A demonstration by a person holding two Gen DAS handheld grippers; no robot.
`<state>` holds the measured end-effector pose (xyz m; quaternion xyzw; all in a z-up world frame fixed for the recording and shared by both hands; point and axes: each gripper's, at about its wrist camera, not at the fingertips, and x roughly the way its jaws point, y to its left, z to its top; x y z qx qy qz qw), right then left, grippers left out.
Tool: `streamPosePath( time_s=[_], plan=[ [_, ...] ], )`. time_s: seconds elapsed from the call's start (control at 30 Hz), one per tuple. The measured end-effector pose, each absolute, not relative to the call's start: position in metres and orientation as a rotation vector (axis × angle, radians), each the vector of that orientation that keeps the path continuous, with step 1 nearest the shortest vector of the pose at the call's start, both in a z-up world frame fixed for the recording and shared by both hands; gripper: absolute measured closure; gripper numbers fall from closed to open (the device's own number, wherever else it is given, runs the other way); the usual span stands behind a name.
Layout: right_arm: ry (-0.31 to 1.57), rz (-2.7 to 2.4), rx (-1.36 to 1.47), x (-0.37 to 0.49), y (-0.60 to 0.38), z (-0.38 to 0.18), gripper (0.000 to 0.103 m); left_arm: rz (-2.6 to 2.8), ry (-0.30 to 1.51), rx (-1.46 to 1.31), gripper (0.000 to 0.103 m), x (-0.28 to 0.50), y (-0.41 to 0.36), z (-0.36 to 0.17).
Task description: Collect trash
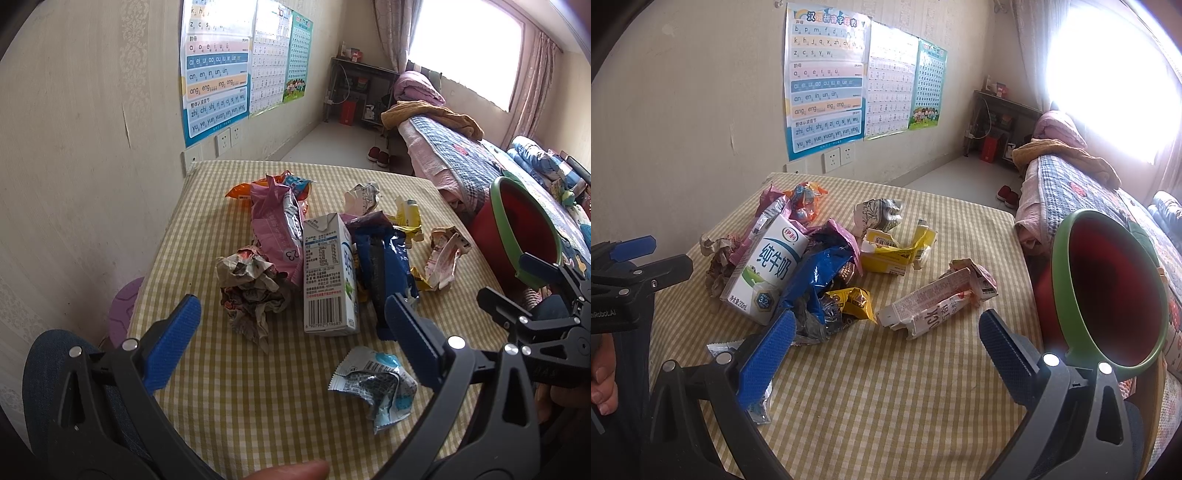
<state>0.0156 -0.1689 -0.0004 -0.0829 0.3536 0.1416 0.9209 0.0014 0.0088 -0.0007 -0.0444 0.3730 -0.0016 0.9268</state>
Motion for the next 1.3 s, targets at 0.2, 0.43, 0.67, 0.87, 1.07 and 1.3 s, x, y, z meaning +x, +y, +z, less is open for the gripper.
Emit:
streamPosePath(
  time_s=[0.2,0.43,0.67,0.87,1.07,1.3],
  plan=[
    [0.734,0.287,-0.161,0.018,-0.17,-0.001,0.007,-0.009,0.767,-0.095,0.005,0.001,0.009,-0.001],
    [0.74,0.282,-0.158,0.019,-0.171,-0.002,0.007,-0.015,0.769,-0.097,0.005,0.001,0.008,-0.001],
    [0.742,0.282,-0.153,0.019,-0.172,-0.002,0.007,-0.026,0.776,-0.11,0.005,0.001,0.009,-0.001],
    [0.791,0.271,-0.123,0.029,-0.177,-0.007,0.007,-0.047,0.803,-0.12,0.005,0.007,0.006,-0.004],
    [0.865,0.245,-0.06,0.049,-0.189,-0.014,0.007,-0.076,0.874,-0.164,0.005,0.023,0.005,-0.013],
    [0.945,0.189,0.068,0.081,-0.211,-0.024,0.007,-0.079,0.954,-0.202,0.005,0.043,0.007,-0.027]
  ],
)
